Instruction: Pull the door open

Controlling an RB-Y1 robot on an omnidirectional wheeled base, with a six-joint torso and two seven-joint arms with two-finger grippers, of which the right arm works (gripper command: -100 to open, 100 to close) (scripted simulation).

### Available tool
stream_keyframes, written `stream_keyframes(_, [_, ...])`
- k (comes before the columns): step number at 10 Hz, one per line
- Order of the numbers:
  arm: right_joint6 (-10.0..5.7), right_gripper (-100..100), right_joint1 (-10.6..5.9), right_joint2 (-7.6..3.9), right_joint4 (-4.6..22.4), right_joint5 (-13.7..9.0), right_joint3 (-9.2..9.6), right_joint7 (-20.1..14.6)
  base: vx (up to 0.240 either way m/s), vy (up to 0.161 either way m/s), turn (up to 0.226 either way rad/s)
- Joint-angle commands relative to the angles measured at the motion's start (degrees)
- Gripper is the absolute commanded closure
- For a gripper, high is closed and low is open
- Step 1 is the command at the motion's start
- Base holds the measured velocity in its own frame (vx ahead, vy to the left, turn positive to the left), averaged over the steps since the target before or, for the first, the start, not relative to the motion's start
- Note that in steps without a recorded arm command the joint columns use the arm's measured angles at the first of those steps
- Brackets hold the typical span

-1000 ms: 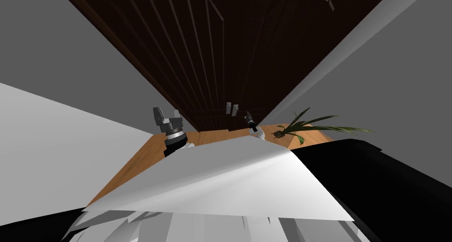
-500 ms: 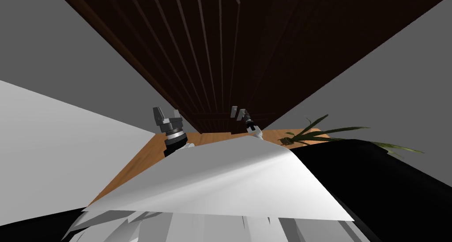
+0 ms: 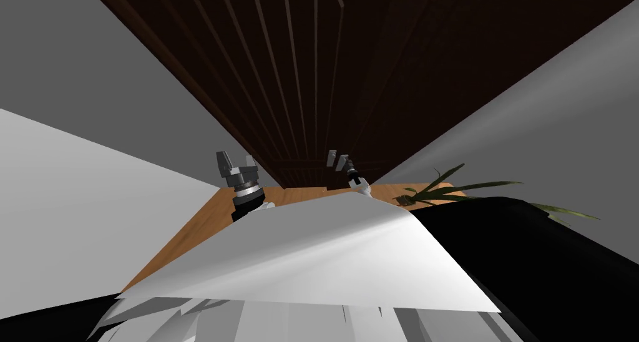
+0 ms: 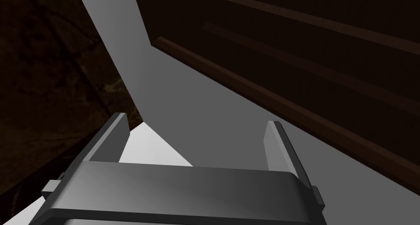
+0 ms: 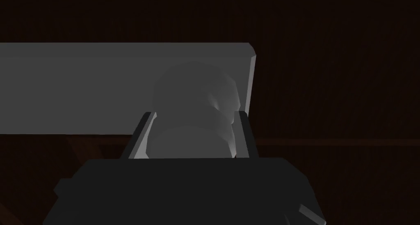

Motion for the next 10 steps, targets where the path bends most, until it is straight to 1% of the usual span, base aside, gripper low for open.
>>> stream_keyframes(1, [0.06,100,0.12,-0.11,0.1,-0.1,-0.20,0.0,-0.007,-0.001,-0.005])
stream_keyframes(2, [0.06,100,0.12,-0.11,0.1,-0.1,-0.20,0.0,0.000,0.000,0.000])
stream_keyframes(3, [0.13,100,1.10,-0.74,0.3,-0.1,-0.53,-0.3,-0.140,-0.050,-0.064])
stream_keyframes(6, [0.11,100,1.87,-1.45,0.3,0.0,-0.53,-0.9,-0.190,-0.071,-0.052])
stream_keyframes(7, [0.00,100,2.29,-1.92,0.1,0.1,-0.17,-1.4,-0.188,-0.100,-0.030])
stream_keyframes(8, [-0.21,-100,2.25,-2.07,-0.8,0.4,0.62,-2.2,-0.203,-0.052,0.063])
stream_keyframes(10, [-0.60,-100,2.78,-2.46,-1.9,0.9,1.77,-3.4,-0.183,0.010,0.056])
